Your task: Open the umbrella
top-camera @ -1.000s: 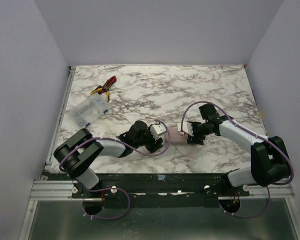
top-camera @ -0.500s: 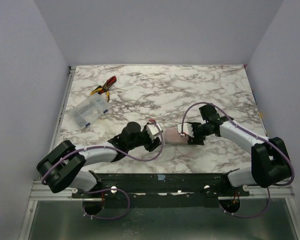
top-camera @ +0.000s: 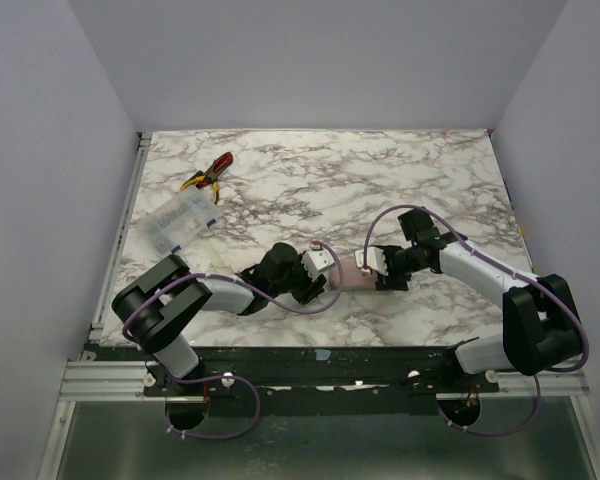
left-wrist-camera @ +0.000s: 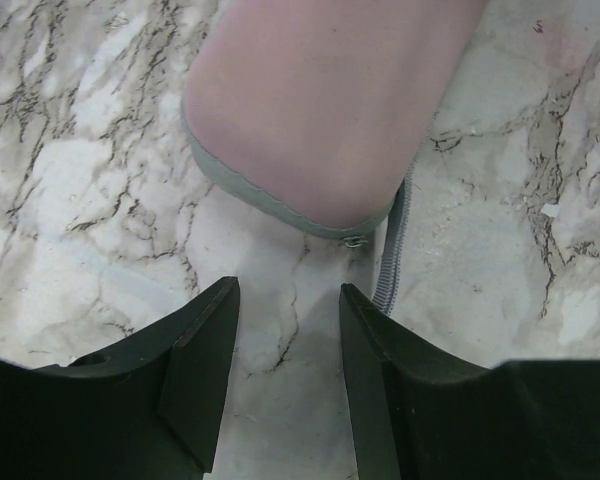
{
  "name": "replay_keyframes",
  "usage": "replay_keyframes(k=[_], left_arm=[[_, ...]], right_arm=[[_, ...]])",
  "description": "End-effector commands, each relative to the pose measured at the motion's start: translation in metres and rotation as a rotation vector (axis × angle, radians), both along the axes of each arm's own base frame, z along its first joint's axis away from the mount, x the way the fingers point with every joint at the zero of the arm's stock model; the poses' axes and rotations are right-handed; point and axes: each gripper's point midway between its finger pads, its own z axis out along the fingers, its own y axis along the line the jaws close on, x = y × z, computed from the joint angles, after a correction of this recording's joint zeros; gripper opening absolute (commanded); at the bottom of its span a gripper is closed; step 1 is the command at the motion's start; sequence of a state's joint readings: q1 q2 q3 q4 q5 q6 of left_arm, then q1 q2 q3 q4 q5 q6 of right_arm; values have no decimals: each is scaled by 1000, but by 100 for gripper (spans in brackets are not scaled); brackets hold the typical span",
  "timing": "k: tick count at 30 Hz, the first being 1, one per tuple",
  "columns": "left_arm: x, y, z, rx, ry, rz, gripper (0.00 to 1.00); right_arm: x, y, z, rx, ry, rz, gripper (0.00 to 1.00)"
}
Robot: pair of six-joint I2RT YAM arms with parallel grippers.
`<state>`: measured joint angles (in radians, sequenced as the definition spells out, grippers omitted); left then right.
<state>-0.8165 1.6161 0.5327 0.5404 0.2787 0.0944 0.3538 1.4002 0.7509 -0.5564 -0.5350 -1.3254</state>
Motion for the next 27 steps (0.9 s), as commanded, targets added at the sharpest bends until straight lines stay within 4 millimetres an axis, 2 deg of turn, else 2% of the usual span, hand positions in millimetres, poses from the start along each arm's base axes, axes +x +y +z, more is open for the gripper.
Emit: replay_keyframes(k=[1,7,13,17,21,24,27], left_arm=[[-6,-12,-1,-11,-42,-50,45],[-13,-28,0,-29,-10,-60,47],[-4,-33,-5,-38,80,55,45],[1,-30,-11,-21,108,118,31],[-2,-25,-12,-12,110,119,16],[-2,-20,-13,8,89,111,1],[-2,-17,-11,17,64,85,0]], right_arm=[[-50,-10,-24,-39,218,-2,50],[-48,-10,-26,-39,242,-66,50],[-51,-10,-27,-35,248,-76,49],[-51,-11,-28,-41,250,-77,49],[-53,-13,-29,-50,251,-66,46],[-56,-16,-32,-64,244,-43,43],[-57,-18,-34,-77,236,-22,40]])
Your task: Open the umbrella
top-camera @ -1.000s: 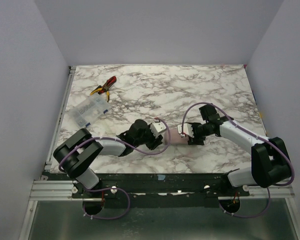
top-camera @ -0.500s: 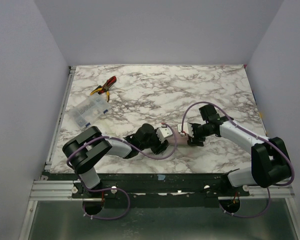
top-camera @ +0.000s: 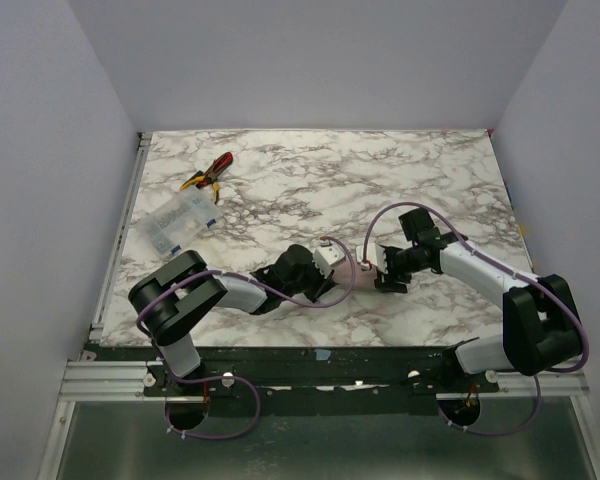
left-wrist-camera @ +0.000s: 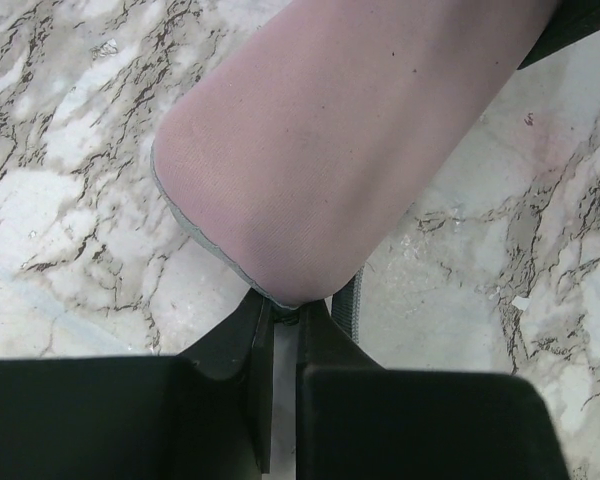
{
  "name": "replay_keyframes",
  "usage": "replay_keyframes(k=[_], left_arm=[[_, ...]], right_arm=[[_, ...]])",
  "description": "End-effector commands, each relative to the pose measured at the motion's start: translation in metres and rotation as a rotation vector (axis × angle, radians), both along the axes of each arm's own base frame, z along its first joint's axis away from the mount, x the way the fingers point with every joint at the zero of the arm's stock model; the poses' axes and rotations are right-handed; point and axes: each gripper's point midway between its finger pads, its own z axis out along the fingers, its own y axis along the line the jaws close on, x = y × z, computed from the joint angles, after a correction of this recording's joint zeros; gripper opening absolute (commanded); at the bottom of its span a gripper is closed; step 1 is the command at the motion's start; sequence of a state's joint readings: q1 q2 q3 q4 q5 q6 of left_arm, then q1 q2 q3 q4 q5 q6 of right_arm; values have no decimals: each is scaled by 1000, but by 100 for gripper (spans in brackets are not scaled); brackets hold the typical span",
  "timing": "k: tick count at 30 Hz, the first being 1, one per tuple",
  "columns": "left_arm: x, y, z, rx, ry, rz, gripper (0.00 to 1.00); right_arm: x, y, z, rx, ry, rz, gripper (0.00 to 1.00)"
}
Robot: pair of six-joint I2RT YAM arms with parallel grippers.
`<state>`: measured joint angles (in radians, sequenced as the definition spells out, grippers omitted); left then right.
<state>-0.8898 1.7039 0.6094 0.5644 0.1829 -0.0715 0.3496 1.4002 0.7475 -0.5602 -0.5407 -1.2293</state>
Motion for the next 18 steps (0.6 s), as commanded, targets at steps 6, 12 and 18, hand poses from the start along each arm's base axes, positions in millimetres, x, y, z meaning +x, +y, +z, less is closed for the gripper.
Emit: replay_keyframes(k=[6,12,18], left_arm=[[-13,18,-10,71,-43,-98,0],[-22,14,-13,57,8,-126,16],[-18,14,-19,78,15,-111,28]], right_arm=[[-50,-22,-35,-112,166,75,37],[-48,-28,-38,-151,175,59,34],[-48,-34,-38,-165,183,34,34]])
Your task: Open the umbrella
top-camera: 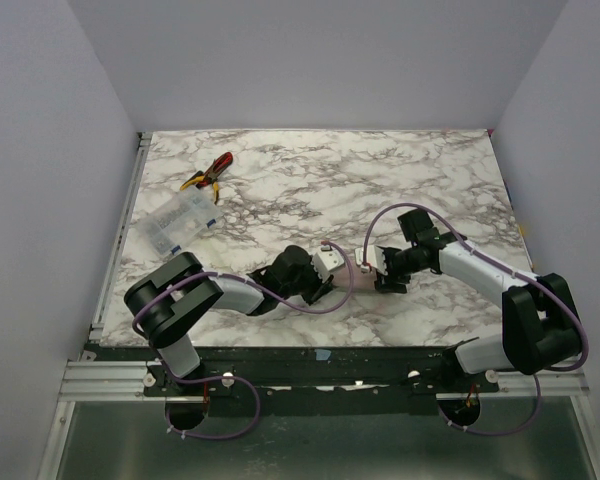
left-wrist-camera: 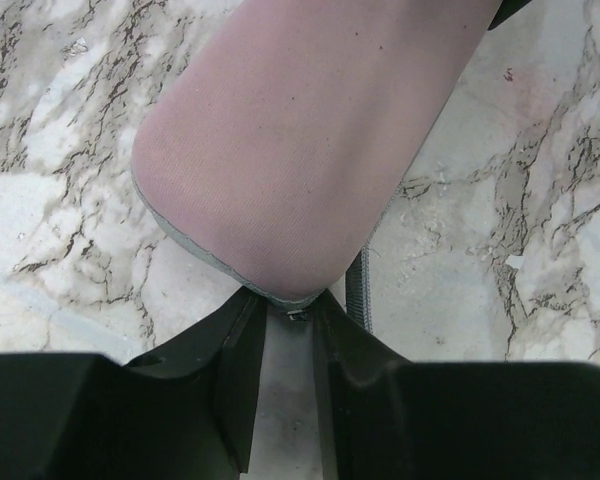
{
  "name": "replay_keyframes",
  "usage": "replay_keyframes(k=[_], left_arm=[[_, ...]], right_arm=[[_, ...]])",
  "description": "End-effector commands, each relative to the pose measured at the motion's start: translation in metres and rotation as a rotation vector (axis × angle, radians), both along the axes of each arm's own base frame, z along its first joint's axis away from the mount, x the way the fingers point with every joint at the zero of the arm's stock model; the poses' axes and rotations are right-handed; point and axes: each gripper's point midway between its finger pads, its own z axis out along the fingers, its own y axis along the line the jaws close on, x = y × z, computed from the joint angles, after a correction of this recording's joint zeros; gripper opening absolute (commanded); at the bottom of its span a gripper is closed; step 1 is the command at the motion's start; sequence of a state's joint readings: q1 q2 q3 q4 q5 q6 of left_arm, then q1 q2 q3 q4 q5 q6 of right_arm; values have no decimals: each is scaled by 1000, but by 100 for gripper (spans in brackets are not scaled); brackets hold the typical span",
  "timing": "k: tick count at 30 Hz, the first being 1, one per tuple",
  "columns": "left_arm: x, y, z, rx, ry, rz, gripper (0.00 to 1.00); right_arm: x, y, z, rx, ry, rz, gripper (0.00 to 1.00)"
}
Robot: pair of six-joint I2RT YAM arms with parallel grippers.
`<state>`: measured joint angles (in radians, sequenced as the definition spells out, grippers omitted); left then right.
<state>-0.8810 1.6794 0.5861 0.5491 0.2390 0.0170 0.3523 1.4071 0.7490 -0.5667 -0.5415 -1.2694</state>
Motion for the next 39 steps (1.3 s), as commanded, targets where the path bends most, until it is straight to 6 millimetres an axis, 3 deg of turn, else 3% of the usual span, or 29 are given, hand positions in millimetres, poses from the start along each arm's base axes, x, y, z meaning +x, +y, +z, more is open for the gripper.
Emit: replay_keyframes(k=[1,5,14,16,19,25,33,39], left_arm=[[-10,8,-18,54,52,-26,29],[-11,10,-19,64,56,-26,17],[-14,11,-21,86,72,-41,11],[-16,13,-21,94,79,-43,11],[-16,13,-21,95,81,-41,25],[-11,12,-25,101,70,-26,24],[-7,11,-20,72,69,8,0],[4,21,-19,78,62,59,0]], right_arm=[[-47,-34,-37,-161,193,-3,34],[-47,-36,-37,-164,191,-9,34],[-47,-46,-37,-179,198,-22,33],[-47,-50,-38,-185,199,-24,31],[-47,-52,-37,-184,201,-25,31],[-47,-50,-36,-175,207,-25,31],[-51,-48,-35,-162,213,-11,31],[-54,-53,-36,-179,192,31,30]])
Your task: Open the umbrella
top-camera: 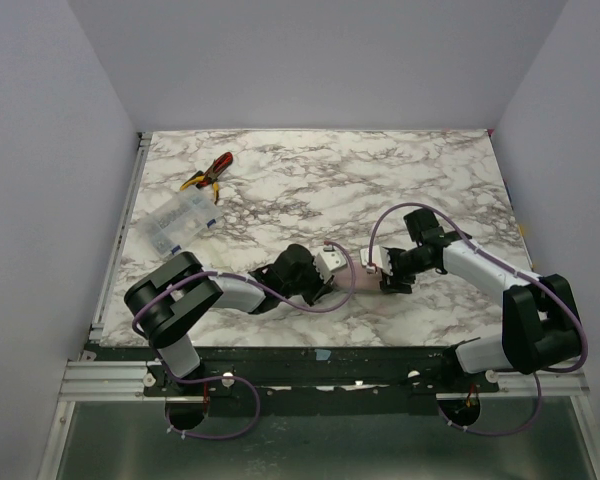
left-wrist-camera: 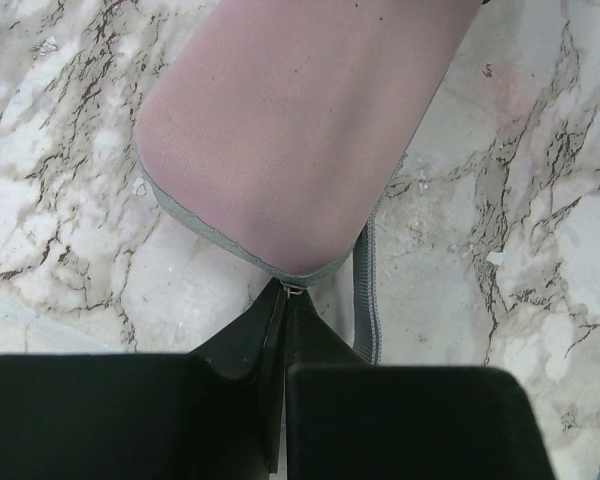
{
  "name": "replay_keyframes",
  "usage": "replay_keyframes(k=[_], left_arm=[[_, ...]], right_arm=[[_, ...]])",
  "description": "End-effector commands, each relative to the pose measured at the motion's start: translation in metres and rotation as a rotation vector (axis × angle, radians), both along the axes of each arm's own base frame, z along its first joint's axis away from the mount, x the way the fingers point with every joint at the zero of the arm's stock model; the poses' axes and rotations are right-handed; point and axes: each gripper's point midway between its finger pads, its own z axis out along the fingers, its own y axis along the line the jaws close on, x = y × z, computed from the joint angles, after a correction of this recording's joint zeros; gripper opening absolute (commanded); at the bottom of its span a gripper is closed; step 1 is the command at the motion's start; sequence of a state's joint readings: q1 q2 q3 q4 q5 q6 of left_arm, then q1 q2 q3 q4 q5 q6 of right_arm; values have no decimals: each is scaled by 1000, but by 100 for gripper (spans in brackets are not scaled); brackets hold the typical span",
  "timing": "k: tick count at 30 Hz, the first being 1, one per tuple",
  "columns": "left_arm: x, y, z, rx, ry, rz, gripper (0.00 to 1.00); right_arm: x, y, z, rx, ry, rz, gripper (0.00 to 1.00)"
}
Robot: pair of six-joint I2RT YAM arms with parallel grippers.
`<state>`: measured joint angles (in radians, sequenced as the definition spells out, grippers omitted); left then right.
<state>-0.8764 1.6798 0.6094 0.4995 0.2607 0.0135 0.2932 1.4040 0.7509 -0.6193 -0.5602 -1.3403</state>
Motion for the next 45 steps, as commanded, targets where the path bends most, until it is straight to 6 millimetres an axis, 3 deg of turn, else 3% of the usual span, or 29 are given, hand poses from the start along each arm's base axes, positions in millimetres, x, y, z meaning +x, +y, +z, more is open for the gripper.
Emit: replay_keyframes(k=[1,6,12,20,23,26,29,32,36,39,45], left_arm=[[9,24,-18,66,31,81,0],[31,29,-13,61,15,113,0],[47,18,-2,37,-21,70,0],[63,3,10,18,-54,49,0],[59,2,9,15,-42,26,0],[46,7,3,17,-5,17,0],[34,17,-6,26,35,33,0],[28,20,-10,21,57,47,0],[23,10,-7,-4,67,32,0],[23,3,-3,-24,64,34,0],[19,-8,-2,-37,75,46,0]], right_arm=[[-55,-38,-36,-175,180,43,30],[-62,-39,-37,-175,173,119,28],[-61,-38,-36,-174,158,210,28],[-51,-34,-35,-174,93,409,29],[-33,-26,-32,-156,33,419,33],[-3,-15,-21,-132,48,289,46],[25,-7,-1,-88,65,128,72],[39,2,28,13,78,-30,87],[55,7,71,139,129,-309,92],[66,-4,99,222,213,-524,94],[76,-40,110,209,434,-1060,94]])
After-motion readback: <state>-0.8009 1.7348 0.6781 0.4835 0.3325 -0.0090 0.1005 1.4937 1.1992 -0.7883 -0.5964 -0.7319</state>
